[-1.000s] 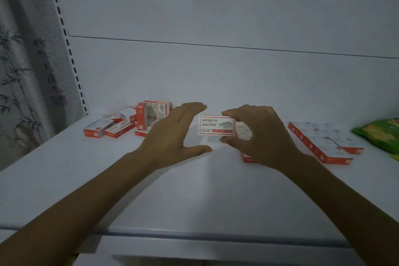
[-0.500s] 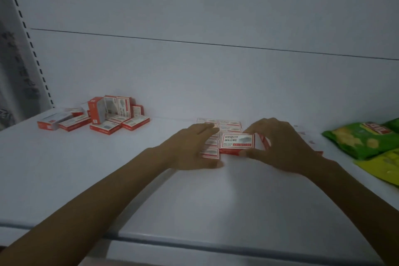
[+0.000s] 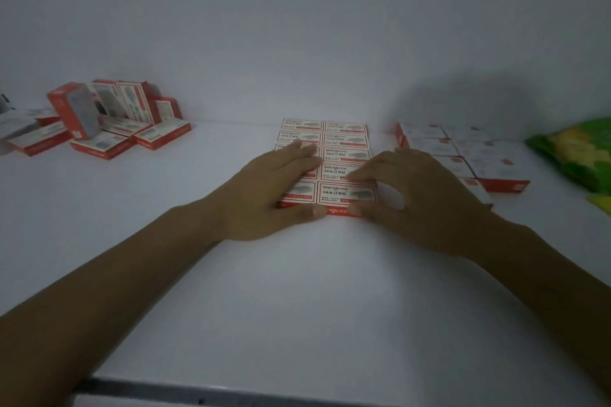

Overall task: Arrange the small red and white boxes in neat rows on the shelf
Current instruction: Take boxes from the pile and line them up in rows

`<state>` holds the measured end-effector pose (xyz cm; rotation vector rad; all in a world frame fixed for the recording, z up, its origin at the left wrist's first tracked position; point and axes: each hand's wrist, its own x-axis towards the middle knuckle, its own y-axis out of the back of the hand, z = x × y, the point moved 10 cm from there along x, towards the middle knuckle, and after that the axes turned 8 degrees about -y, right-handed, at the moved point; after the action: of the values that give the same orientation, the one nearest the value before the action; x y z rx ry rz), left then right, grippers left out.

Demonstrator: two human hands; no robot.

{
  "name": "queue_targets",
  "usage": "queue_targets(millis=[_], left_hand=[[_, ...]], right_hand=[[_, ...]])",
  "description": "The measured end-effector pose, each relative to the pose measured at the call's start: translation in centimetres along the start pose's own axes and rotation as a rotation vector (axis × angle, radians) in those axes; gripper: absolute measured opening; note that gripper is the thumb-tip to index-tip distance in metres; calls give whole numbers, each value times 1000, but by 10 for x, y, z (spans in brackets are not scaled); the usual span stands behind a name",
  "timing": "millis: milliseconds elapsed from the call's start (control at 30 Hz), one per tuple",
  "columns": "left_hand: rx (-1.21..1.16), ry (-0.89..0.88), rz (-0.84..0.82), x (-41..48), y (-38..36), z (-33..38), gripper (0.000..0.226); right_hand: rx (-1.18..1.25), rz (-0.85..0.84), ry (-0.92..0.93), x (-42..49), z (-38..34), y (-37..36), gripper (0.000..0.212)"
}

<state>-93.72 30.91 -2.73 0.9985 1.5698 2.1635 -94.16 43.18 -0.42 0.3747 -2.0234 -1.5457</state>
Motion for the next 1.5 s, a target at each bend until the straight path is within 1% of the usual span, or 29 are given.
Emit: queue_targets(millis=[100,167,233,367,567,667,733,900,967,1033,1100,1167,1200,1267,1300,1433,1500], left_hand=[[-54,39,-68,-1,-7,-2,94],[-37,24,-63,0,-7,-1,92],[-22,18,-55,1,-7,-1,88],[-44,31,-48,1,-10,-7,88],[-75,18,-73,1,-8,-4,89],[-65,11,-41,1,-7,-5,90],[-57,-17,-15,1,-6,-2,88],[35,-13,-44,3,-4,1,92],[55,24,-34,3,-2,1,94],[60,106,-48,0,2,-2,105],[77,139,-57,-3,13,-4,108],[171,95,-66,-10,31,-3,101],[250,49,-53,-17,43,-2,97],[374,-27,-3,-39,68,-4,91],[391,-29,4,-53,78,-10,88],[305,105,21,-112,108,-57,84],[266,165,26,-143,118,-84,76]], right_hand=[[-16,-19,8,2,1,-3,65],[-32,-19,16,3,2,-6,70],[-27,-21,17,4,2,-8,69],[-5,7,29,6,1,-7,65],[25,18,28,7,-1,-4,65],[-70,9,62,6,-3,-6,63],[-107,-25,56,6,-5,-9,61],[-205,-100,16,3,-12,-10,53],[-227,-140,1,4,-15,-8,52],[-188,-164,-32,8,-21,0,46],[-84,-110,-54,16,-35,15,31],[53,-22,-42,29,-56,29,16],[109,0,-28,35,-70,32,12],[158,-13,1,48,-98,26,11],[162,-27,16,55,-111,20,11],[196,-25,64,82,-164,-8,18],[231,-32,76,98,-191,-27,20]])
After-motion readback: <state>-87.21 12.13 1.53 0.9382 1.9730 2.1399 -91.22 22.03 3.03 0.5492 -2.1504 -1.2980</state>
